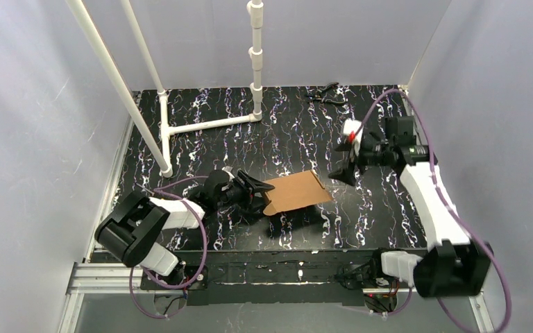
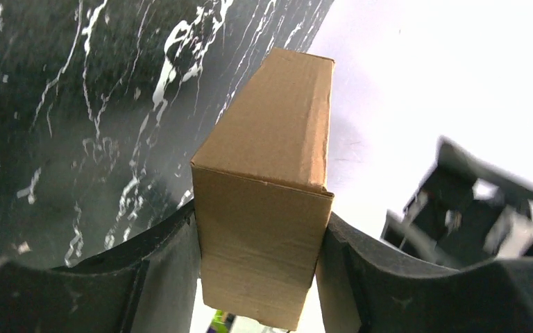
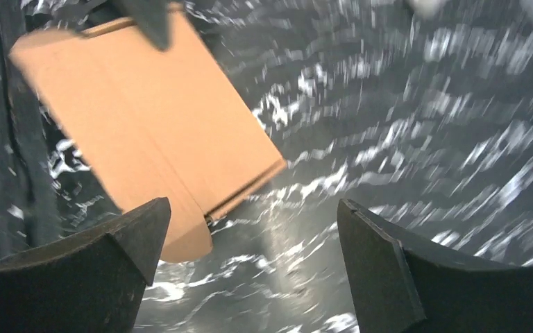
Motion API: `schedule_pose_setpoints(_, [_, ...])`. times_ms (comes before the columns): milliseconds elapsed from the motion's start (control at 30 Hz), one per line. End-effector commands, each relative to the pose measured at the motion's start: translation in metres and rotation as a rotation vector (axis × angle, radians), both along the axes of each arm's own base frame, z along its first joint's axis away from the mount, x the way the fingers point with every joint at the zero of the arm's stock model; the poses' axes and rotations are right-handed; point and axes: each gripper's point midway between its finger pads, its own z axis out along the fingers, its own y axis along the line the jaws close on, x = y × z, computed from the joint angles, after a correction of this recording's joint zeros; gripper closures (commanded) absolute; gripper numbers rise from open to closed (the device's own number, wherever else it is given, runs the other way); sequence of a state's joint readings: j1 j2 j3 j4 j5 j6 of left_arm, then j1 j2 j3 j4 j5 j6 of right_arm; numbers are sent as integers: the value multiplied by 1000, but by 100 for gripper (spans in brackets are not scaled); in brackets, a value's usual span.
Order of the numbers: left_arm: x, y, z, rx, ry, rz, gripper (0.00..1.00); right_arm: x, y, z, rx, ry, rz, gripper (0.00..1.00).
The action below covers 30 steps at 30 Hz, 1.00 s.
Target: Fold the paper box
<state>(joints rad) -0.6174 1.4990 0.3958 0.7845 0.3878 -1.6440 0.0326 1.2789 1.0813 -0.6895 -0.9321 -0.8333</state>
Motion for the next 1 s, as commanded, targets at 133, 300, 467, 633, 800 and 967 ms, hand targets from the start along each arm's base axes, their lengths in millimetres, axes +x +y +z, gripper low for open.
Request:
schedule_pose_setpoints(133, [2, -2, 35, -51, 272, 94, 70, -48, 50, 18, -117, -525, 518, 2])
schedule_pose_setpoints(300, [13, -13, 44, -85, 328, 103, 70, -52, 66, 3, -223, -540, 576, 2])
schedule_pose_setpoints(467, [24, -23, 47, -91, 335, 92, 70, -39, 73, -5, -320, -571, 532, 2])
schedule_pose_setpoints(633, [28, -26, 51, -99, 334, 100, 71, -37, 75, -21, -398, -603, 542, 2])
schedule_pose_setpoints(800, [30, -25, 56, -109, 330, 122, 70, -33, 76, -28, -446, -645, 533, 2])
schedule_pose_setpoints(967, [30, -24, 61, -118, 318, 130, 70, -27, 91, -18, -444, -771, 483, 2])
